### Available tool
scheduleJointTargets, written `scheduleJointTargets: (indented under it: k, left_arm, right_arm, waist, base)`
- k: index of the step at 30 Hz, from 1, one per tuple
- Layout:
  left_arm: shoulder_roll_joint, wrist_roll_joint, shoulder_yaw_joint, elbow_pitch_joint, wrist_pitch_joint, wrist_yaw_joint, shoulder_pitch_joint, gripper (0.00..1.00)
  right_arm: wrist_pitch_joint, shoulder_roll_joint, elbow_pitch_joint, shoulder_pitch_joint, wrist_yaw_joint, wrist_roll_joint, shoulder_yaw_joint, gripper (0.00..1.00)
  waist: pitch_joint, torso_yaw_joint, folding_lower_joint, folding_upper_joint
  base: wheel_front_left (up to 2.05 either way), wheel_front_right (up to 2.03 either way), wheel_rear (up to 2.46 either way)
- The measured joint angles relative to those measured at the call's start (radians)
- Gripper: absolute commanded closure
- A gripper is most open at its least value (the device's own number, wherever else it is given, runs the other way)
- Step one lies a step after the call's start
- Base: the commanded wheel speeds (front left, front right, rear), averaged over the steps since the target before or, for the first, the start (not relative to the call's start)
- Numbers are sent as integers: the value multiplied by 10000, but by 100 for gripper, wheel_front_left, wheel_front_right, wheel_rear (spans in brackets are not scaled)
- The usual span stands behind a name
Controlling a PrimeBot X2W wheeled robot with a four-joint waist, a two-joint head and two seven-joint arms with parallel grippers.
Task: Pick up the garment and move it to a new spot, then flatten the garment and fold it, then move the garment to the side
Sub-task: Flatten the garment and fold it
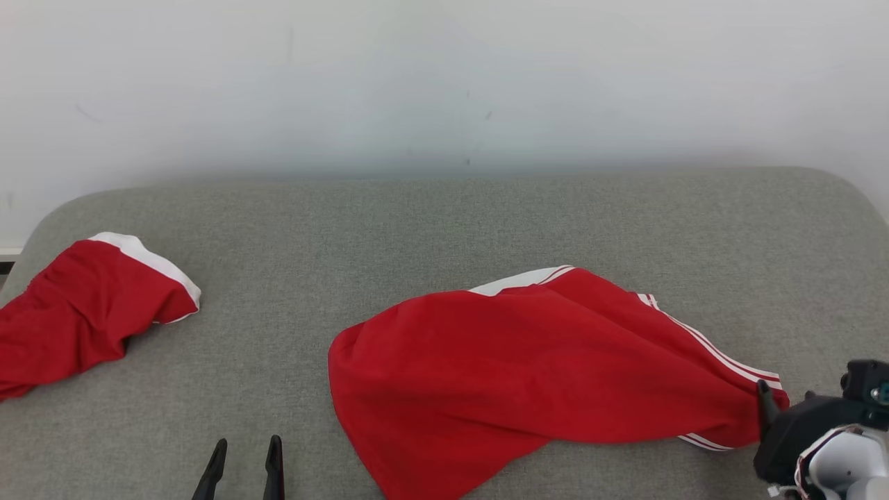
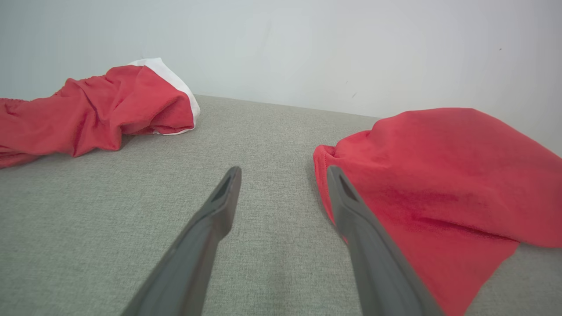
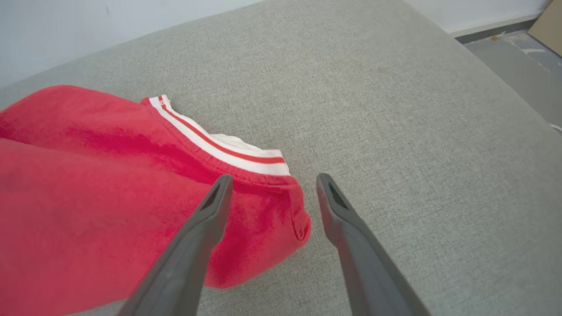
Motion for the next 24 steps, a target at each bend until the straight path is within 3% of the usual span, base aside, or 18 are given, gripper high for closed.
scheduleJointTargets:
  k: [6,11,16,24]
  left_arm:
    - [-19,0,-25,10,0,0,6,0]
    - [-25,2,-79,-13,0,0,-21,0]
    - [-29,38,-295,-63,0,0,-270,0]
    - [94,92,-740,-96,0,-15,-864,0]
  right_arm:
    - [1133,4,-1438,-386,0,-198,276,0]
    - [2566,6,-1779,-1585,0,-138,819,0]
    - [3605,-278,-771,-3041,0,59,1149,0]
    - [4236,-1340,1620,-4661,0,-88,1636,0]
  waist:
    - [-39,-65,0,0]
    - [119,-38,-1,0]
    - [470,132,0,0]
    - [1392,772,1,1]
  base:
    - [0,0,0]
    - [0,0,0]
    - [0,0,0]
    - [0,0,0]
